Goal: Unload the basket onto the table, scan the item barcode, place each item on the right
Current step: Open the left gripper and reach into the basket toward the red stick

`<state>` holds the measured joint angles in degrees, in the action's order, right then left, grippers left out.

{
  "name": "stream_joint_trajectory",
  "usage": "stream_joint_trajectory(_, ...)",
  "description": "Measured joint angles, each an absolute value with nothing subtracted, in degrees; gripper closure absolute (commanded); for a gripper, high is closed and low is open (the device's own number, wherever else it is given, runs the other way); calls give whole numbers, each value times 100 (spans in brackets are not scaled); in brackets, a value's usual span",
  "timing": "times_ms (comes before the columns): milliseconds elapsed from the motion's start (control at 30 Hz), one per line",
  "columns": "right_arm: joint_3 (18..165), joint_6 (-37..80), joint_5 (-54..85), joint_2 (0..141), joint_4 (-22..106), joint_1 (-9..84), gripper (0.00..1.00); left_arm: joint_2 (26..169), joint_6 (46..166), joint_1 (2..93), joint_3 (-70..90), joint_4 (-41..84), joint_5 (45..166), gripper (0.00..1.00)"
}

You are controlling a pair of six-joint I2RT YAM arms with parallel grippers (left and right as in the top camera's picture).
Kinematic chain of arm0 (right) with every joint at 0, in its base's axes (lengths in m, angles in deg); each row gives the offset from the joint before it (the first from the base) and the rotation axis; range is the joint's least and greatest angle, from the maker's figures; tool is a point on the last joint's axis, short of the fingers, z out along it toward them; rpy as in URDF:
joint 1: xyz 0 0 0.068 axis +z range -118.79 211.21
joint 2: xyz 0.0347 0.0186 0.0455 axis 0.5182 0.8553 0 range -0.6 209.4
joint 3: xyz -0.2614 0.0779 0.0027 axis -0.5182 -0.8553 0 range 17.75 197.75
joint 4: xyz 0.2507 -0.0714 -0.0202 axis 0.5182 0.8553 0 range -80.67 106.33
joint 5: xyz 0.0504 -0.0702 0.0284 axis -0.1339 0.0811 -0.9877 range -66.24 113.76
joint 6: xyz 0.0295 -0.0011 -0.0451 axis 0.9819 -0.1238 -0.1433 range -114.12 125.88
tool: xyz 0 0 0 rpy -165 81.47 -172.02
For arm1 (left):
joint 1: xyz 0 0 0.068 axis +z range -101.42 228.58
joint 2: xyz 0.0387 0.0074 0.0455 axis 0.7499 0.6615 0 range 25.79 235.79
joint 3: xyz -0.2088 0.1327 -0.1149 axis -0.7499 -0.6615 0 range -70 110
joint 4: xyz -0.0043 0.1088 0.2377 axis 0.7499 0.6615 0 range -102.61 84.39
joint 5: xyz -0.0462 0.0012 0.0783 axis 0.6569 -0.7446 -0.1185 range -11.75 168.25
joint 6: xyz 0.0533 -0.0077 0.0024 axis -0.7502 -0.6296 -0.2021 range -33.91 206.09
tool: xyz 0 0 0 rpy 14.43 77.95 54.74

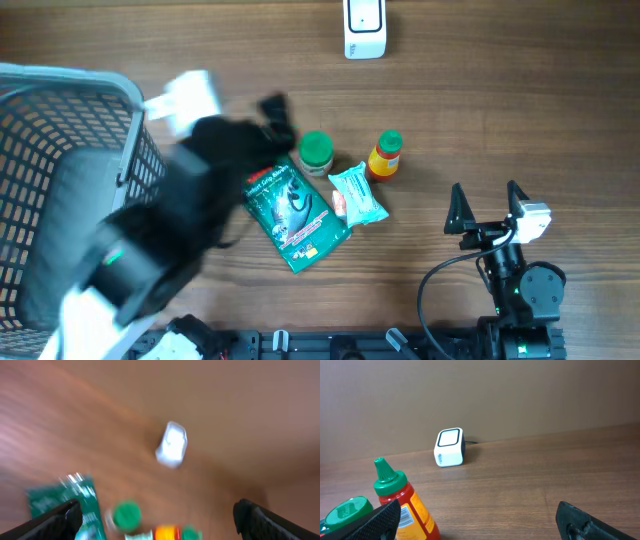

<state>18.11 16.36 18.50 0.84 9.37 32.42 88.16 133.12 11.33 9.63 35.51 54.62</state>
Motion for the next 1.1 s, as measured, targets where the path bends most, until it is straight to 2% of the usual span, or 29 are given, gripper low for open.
stream_joint_trajectory(33,1811,1636,1850,86,937,3242,0,8279,13312,1673,978,3582,5142,0)
stream_joint_trajectory(167,1811,1636,1850,84,937,3242,0,7588,13314,2980,1000,3783,4751,0)
stream_joint_trajectory(400,1811,1636,1850,84,937,3247,0,7498,13412,5117,1048,4644,4587,0)
stream_joint_trajectory(600,1811,1636,1850,84,937,3249,0,8217,13909,7113,1053,5184,5606,0)
stream_joint_trajectory(767,1811,1636,1850,84,937,3249,0,9277,14599,8654,1040,6207,6777,0)
stream_joint_trajectory(900,1811,1636,1850,84,937,3249,0,10165,14890,9498,1046,7048,7322,0)
stream_joint_trajectory(933,1811,1636,1850,84,937,3249,0,10359,14912,9622,1046,7138,7385,2)
stream_joint_trajectory(1000,1811,1636,1850,84,937,3249,0,10648,14918,9760,1044,7182,7446,15)
stream_joint_trajectory(1033,1811,1636,1850,84,937,3249,0,10786,14888,9788,1044,7197,7486,18)
stream_joint_trajectory(1100,1811,1636,1850,84,937,3249,0,10974,14667,9795,1044,7232,7540,16)
